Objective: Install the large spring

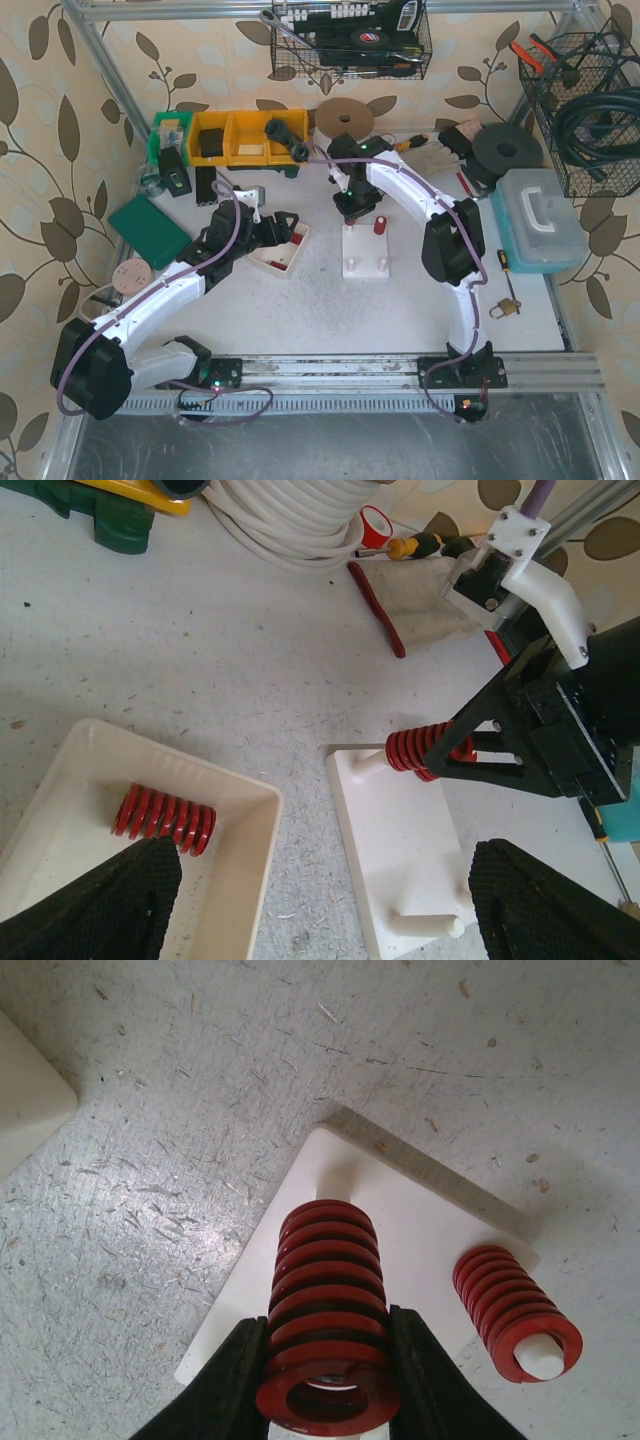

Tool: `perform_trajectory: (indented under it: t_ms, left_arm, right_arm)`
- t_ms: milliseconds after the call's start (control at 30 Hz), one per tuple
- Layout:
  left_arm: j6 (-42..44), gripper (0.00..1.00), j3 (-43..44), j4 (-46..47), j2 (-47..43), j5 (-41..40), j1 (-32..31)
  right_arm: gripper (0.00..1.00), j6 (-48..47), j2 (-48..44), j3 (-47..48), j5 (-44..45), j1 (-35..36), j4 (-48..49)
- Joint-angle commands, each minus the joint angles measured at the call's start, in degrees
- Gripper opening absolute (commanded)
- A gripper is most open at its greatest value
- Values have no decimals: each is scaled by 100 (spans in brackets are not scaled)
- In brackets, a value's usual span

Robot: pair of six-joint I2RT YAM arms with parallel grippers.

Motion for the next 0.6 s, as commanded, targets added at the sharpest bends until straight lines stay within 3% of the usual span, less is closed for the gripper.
perform_trajectory:
  t_ms: [0,567]
  left_arm:
    - [-50,82,19,189,20,-82,75]
    - [-33,82,111,52,71,-38,78]
  right_arm:
    - [0,-83,95,-56,-119,0,36]
    - [0,-139,369,49,-323,-38,72]
